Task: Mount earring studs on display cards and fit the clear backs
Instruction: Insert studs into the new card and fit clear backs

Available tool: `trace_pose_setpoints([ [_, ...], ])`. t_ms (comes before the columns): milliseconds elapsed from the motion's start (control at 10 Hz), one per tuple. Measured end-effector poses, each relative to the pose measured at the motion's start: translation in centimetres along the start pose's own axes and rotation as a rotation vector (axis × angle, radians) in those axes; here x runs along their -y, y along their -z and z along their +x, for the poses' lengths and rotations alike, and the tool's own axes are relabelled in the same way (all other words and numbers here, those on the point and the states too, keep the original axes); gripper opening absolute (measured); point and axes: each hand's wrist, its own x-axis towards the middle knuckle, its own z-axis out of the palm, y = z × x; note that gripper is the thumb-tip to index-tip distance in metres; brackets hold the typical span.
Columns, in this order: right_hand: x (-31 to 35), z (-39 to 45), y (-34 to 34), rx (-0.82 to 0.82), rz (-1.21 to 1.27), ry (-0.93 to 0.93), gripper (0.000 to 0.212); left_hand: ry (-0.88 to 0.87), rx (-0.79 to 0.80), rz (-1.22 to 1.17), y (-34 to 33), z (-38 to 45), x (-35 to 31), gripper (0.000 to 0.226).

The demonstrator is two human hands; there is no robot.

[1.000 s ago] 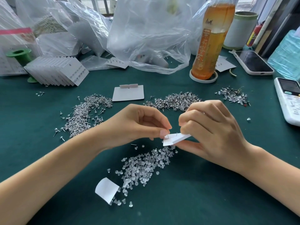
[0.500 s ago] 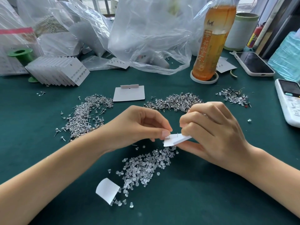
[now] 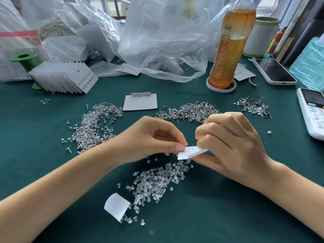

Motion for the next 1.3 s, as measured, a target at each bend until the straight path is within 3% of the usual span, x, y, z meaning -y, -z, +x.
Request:
trace_pose_setpoints([
  [200,-0.11,0.07,-0.13,0.007,-0.012,0.003,0.036,0.007,-0.028,-0.017,0.10,0.02,-0.09,0.008],
  [1300,-0.03,0.01,0.13,-0.001,-0.113,0.099,0.035,-0.069,-0.116,-0.016,-0.74,-0.20,0.08,0.011],
])
